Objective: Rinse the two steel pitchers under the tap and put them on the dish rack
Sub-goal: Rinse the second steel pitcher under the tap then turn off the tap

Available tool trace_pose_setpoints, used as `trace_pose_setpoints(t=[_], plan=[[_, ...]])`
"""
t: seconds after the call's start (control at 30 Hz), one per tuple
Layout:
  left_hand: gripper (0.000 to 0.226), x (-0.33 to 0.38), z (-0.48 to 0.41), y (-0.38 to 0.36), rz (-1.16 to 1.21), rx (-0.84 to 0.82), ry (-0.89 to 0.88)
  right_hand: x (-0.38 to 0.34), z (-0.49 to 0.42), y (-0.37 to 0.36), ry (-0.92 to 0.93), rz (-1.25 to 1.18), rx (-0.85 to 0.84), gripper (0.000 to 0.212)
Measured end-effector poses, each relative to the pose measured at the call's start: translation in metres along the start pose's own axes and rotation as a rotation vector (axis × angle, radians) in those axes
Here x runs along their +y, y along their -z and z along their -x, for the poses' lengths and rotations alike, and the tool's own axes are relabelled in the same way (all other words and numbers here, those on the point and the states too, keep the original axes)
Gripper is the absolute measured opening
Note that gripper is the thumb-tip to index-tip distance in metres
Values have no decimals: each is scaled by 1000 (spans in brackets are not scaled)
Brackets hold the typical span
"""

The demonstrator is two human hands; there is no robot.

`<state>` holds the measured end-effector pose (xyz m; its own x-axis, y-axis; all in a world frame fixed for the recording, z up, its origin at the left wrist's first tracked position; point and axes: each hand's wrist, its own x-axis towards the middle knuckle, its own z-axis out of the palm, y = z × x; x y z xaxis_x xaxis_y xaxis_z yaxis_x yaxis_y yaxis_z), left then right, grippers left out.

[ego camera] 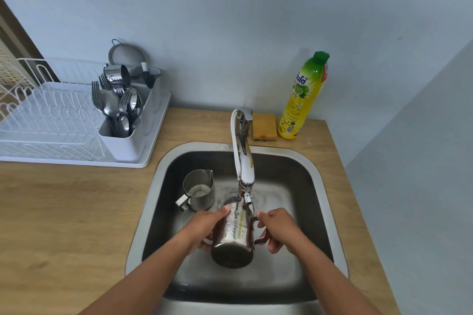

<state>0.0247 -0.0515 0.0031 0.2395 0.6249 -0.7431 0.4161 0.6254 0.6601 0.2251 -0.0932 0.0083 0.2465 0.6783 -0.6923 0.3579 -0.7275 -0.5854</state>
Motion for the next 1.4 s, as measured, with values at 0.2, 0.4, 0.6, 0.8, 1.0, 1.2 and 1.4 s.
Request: trace_pose_setpoints(t=[0.2, 0.4, 0.6, 0.8, 1.0, 1.2, 1.4], plan=[[57, 1, -2, -1, -36, -33, 48, -6, 1, -1, -57, -45, 1, 37], [48, 0, -3, 5, -43, -79, 7, -4, 3, -3, -24, -21, -8, 37], [44, -5, -7, 16, 55, -190, -97, 1, 13, 0, 47, 9, -10, 27], [56, -5, -6, 5, 37, -283, -127, -8, 29, 15, 140, 189, 118, 23], [63, 4, -9, -9, 19, -225, -236, -18, 48, 25, 304, 326, 249, 19], [74, 18, -6, -14, 7, -44, -463, -18, 50, 26, 403, 246, 309, 7], [77, 26, -1, -2, -261, 222, -616, -11, 29, 15, 361, -32, 283, 18]])
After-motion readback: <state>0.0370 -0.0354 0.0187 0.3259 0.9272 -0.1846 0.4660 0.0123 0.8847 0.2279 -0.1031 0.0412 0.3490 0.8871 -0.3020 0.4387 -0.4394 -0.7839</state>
